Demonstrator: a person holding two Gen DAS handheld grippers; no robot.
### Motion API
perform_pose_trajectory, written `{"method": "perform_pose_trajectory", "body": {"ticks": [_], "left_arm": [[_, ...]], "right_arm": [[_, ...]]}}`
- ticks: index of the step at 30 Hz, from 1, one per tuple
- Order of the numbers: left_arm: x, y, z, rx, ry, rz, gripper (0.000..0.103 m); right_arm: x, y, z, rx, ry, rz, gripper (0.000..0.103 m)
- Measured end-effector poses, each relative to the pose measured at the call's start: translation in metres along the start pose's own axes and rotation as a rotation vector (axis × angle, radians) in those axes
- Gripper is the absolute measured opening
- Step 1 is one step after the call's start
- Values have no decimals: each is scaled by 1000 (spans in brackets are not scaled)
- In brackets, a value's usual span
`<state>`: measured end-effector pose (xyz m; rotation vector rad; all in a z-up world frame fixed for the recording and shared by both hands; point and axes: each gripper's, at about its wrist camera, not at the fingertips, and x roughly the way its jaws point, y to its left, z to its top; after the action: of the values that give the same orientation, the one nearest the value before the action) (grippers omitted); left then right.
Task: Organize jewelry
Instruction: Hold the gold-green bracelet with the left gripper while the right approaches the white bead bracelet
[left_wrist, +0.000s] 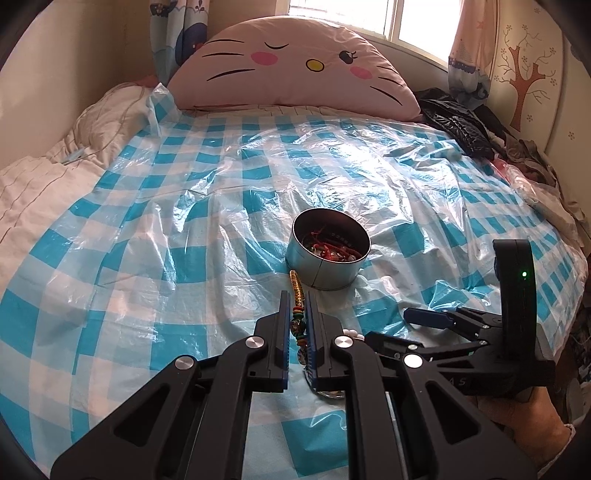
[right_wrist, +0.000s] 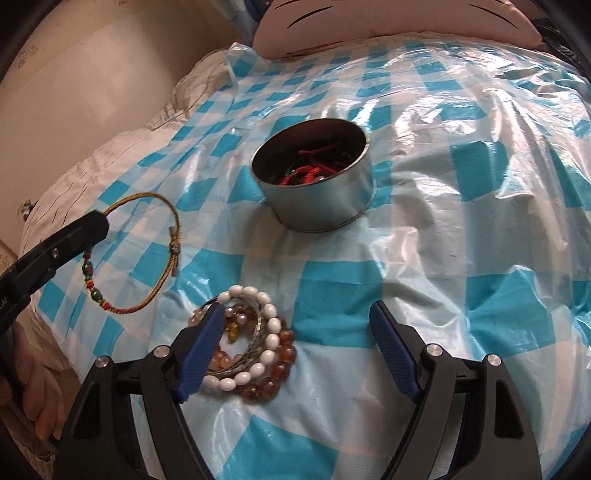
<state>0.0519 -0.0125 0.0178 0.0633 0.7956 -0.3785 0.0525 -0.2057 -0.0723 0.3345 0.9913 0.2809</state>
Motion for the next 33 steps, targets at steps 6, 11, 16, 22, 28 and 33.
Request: {"method": "perform_pose_trajectory", "body": {"ticks": [6, 11, 16, 22, 28, 33], "left_arm": [[1, -1, 1, 0, 2, 0, 8], [3, 0, 0, -3, 6, -2, 8], [6, 2, -1, -6, 9, -3, 8], [8, 0, -2, -6, 13, -6, 8], [8, -1, -2, -5, 12, -8, 8], [8, -3, -2, -4, 12, -11, 8]], "right_arm": [[5, 12, 2, -81, 11, -31, 78], [24, 37, -2, -244, 61, -64, 78], [21, 26, 7, -180, 31, -32, 78], [23, 49, -1, -261, 55, 23, 79], [19, 26, 3, -159, 33, -77, 79], [7, -5, 7, -48, -7, -163, 79]]}}
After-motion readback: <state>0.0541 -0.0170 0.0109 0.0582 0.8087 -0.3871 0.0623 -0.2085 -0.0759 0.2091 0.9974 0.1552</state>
